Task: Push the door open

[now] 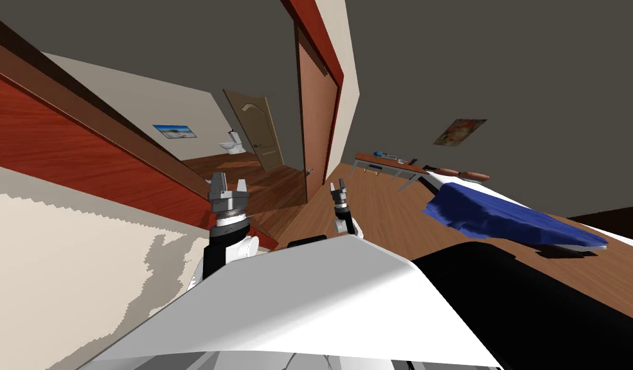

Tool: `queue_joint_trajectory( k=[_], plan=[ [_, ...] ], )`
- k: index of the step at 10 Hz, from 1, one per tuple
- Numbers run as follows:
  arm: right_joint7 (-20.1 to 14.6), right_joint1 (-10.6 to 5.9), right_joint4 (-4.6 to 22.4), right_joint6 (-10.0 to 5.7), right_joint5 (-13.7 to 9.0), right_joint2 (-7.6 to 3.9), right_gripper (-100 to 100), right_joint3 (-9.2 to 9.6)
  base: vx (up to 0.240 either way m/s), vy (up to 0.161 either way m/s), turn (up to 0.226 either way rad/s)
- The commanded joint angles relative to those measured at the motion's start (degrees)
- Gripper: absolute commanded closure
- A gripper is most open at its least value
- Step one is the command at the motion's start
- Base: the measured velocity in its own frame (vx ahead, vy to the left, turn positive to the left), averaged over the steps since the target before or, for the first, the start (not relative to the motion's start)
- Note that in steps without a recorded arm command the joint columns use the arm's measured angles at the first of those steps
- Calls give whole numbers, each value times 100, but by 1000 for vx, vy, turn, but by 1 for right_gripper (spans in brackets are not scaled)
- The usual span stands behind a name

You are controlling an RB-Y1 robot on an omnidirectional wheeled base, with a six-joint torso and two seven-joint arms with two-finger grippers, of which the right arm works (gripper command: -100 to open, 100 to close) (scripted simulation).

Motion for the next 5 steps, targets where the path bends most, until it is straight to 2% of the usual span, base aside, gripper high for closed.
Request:
queue_joint_trajectory(
  k=[1, 5],
  plan=[
    [-30, -52, 177, -41, 47, -29, -100, 17, 86, -61, 41],
    [-75, -257, 671, -119, 175, -65, -100, 65, 93, -55, 52]
  ],
)
